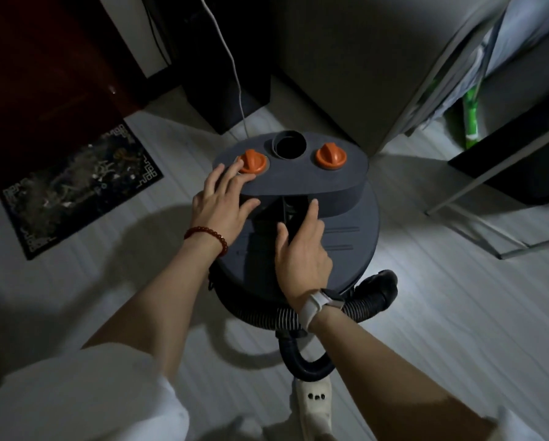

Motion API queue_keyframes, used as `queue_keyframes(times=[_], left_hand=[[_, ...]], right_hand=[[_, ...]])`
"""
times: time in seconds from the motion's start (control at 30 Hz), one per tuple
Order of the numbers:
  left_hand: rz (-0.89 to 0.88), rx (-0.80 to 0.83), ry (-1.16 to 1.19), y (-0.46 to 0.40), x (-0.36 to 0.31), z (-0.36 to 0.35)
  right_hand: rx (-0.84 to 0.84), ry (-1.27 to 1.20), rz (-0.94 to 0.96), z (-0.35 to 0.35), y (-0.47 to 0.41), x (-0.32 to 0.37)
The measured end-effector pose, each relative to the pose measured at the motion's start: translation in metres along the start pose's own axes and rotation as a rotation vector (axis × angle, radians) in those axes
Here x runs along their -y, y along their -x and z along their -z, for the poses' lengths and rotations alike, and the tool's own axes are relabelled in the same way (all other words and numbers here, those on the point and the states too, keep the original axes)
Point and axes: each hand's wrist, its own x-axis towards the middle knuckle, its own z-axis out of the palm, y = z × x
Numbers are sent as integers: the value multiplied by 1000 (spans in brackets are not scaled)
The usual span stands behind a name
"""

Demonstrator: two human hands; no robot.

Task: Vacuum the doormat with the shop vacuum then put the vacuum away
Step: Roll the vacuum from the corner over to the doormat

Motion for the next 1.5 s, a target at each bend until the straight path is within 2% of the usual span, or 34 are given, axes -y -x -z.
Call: queue_keyframes(times=[0.07,0.2,0.43,0.57,0.77,1.0,1.23,1.5], left_hand=[[-3,-1,-13,-15,1,4],[-24,-10,-87,-29,6,7],[0,-91,-134,4,18,0],[116,-188,-144,50,23,-17],[198,-309,-150,81,22,-28],[197,-334,-159,28,52,-5],[187,-353,-151,-60,104,27],[173,-392,-106,-157,166,67]], right_hand=[[-51,6,-38,-3,-14,6],[-90,-62,120,-8,-29,3],[142,-139,237,7,-13,-6],[255,-127,348,12,4,-16],[322,-85,462,14,9,-22],[325,-59,509,0,-46,16],[341,-9,506,-27,-133,86],[259,85,459,-64,-214,171]])
